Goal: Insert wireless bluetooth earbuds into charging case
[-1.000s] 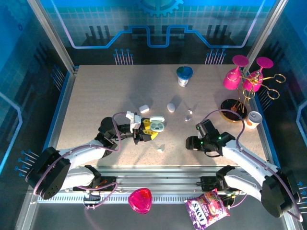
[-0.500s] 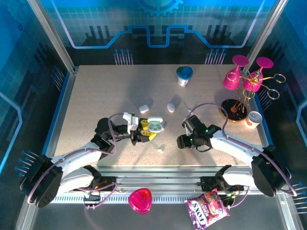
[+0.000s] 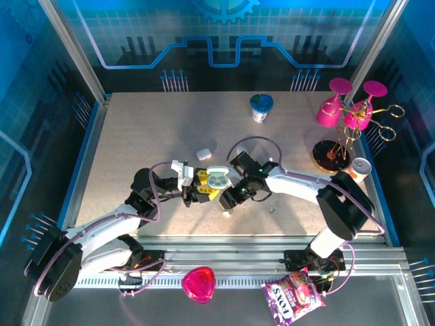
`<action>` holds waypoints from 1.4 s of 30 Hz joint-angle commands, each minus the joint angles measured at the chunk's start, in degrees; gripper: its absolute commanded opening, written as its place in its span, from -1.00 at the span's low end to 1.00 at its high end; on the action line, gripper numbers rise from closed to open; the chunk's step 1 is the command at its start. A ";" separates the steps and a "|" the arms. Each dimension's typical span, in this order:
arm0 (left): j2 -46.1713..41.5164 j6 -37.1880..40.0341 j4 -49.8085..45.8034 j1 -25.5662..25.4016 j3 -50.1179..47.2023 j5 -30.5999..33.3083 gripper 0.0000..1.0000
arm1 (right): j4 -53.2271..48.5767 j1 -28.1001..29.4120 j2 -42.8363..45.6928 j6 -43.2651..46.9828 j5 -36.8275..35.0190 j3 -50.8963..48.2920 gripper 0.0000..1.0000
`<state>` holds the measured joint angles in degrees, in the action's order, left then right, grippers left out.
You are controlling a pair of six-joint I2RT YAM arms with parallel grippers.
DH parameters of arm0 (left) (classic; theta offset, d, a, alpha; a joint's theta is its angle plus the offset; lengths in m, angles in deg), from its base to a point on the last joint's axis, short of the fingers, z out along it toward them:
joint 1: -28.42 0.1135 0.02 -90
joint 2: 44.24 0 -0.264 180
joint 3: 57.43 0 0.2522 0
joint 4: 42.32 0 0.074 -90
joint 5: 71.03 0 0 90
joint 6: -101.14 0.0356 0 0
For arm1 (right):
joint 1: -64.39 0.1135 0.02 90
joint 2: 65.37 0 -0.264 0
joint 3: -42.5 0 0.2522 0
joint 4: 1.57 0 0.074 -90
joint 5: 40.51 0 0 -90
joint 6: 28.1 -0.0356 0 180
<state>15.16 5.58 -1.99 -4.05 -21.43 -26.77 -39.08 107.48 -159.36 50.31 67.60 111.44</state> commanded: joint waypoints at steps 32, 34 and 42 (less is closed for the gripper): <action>-1.48 2.29 -2.93 0.22 1.07 0.30 -0.36 | 3.92 3.25 -3.17 1.41 8.46 -4.46 -0.21; -1.56 2.14 -2.91 0.23 0.97 0.34 -0.36 | 4.15 3.23 -3.26 1.14 8.44 -4.46 -0.24; -1.72 2.36 -3.28 0.27 0.96 0.40 -0.36 | 4.09 3.40 -3.76 1.17 7.94 -5.88 -0.33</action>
<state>14.28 6.82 -5.31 -4.05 -21.43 -26.75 -34.27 110.20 -163.65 51.64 74.44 106.17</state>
